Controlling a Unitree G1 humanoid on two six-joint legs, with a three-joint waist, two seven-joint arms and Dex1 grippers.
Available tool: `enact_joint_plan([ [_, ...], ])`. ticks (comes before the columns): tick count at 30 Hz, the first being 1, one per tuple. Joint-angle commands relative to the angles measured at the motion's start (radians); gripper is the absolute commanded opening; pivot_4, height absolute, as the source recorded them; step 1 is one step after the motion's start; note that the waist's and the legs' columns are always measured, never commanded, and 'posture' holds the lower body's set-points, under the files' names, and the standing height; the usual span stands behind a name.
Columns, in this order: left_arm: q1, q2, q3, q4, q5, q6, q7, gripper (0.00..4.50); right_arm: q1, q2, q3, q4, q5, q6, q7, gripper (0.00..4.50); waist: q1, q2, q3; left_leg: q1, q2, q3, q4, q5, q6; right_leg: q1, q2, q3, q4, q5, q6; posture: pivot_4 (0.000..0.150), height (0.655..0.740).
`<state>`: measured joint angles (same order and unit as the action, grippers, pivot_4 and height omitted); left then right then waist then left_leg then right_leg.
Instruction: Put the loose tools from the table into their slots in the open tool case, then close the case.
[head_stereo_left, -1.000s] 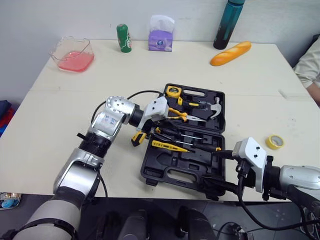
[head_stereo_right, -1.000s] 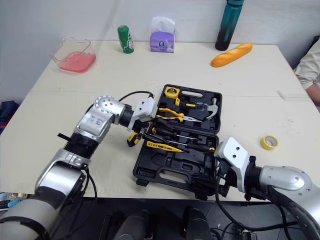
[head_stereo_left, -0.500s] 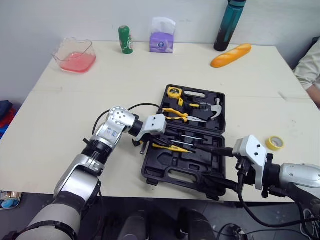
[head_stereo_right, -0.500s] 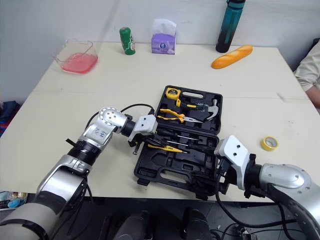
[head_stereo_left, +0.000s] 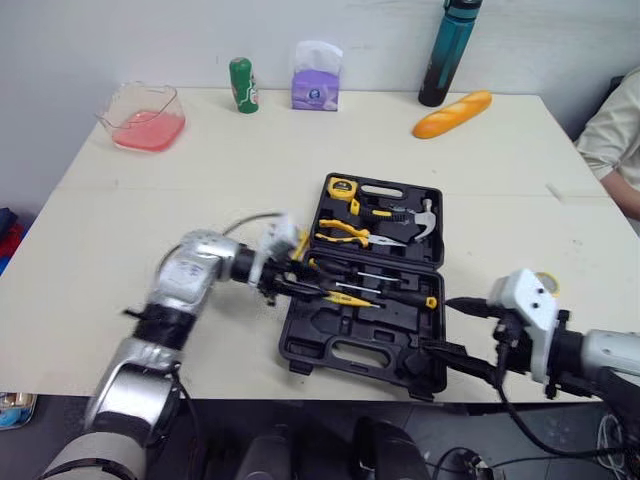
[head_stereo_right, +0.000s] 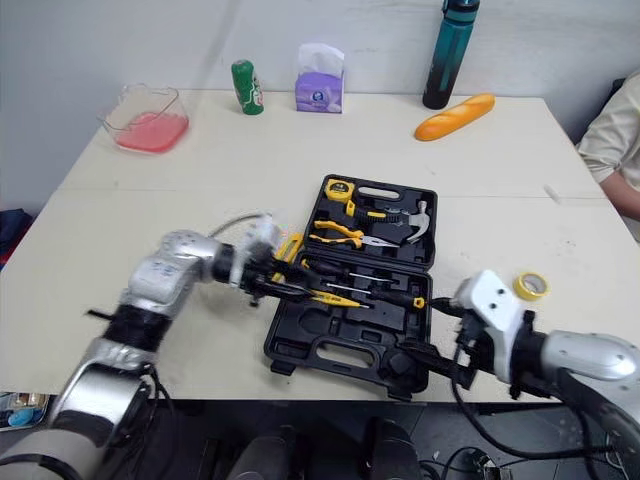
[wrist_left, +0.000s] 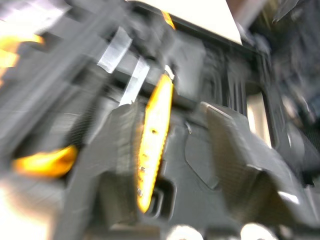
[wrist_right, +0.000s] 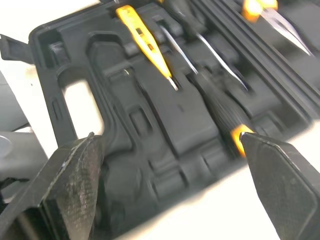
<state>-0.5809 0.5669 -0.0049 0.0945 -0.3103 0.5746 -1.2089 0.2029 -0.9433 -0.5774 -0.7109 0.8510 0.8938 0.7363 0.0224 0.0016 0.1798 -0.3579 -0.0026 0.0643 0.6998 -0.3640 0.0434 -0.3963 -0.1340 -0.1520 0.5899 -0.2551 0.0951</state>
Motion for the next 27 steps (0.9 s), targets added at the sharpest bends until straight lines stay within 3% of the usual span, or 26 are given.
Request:
enact_joint_plan([
  [1,0.124,0.074,0.142,-0.106,-0.064,0.069,0.073,4.02,0.060,0.016,-0.217,0.071,0.039,0.024,0.037,4.50,0.002,0.000,0.000,0.002,0.000,0.000,0.000,0.000,0.000,0.002,0.000,0.000,0.000,0.000,0.000,0.150,0.7327],
  [2,0.169,0.106,0.195,-0.111,-0.084,0.096,0.082,4.48,0.099,0.019,-0.261,0.093,0.019,0.017,0.059,4.50,0.005,0.000,0.000,0.004,0.000,-0.001,0.000,0.000,0.000,0.003,-0.001,0.000,0.000,0.000,0.000,0.150,0.7327],
  [8,0.381,0.251,0.507,-0.028,-0.093,0.099,0.219,4.48,0.290,-0.003,-0.439,0.349,-0.202,-0.128,0.159,4.50,0.010,0.001,0.001,0.003,0.000,-0.002,-0.002,-0.003,-0.001,0.002,-0.007,0.000,-0.002,-0.001,-0.001,0.150,0.7327],
  [13,0.427,0.297,0.589,0.018,-0.080,0.053,0.294,4.48,0.337,-0.028,-0.442,0.594,-0.357,-0.297,0.213,4.50,0.012,0.003,0.002,0.004,-0.002,0.000,-0.002,-0.008,-0.003,0.002,-0.012,-0.001,-0.004,-0.001,-0.001,0.150,0.7327],
  [18,0.428,0.325,0.580,0.055,-0.072,0.035,0.327,4.48,0.301,-0.044,-0.421,0.704,-0.395,-0.366,0.244,4.50,0.003,0.007,0.005,0.004,-0.002,0.001,-0.003,-0.008,-0.005,0.001,-0.012,-0.001,-0.003,-0.002,-0.001,0.150,0.7327],
  [23,0.430,0.296,0.498,-0.127,-0.136,0.165,0.356,4.48,0.224,-0.012,-0.371,0.544,-0.310,-0.273,0.224,4.50,-0.001,0.011,0.007,0.005,-0.002,0.002,-0.003,-0.008,-0.005,0.000,-0.012,0.000,-0.002,-0.002,-0.001,0.150,0.7327],
  [27,0.405,0.221,0.411,-0.314,-0.168,0.269,0.462,4.48,0.172,0.045,-0.309,0.325,-0.196,-0.181,0.180,4.50,0.004,0.015,0.009,0.004,-0.002,0.002,-0.003,-0.008,-0.006,0.000,-0.012,0.001,0.000,-0.001,-0.001,0.150,0.7327],
])
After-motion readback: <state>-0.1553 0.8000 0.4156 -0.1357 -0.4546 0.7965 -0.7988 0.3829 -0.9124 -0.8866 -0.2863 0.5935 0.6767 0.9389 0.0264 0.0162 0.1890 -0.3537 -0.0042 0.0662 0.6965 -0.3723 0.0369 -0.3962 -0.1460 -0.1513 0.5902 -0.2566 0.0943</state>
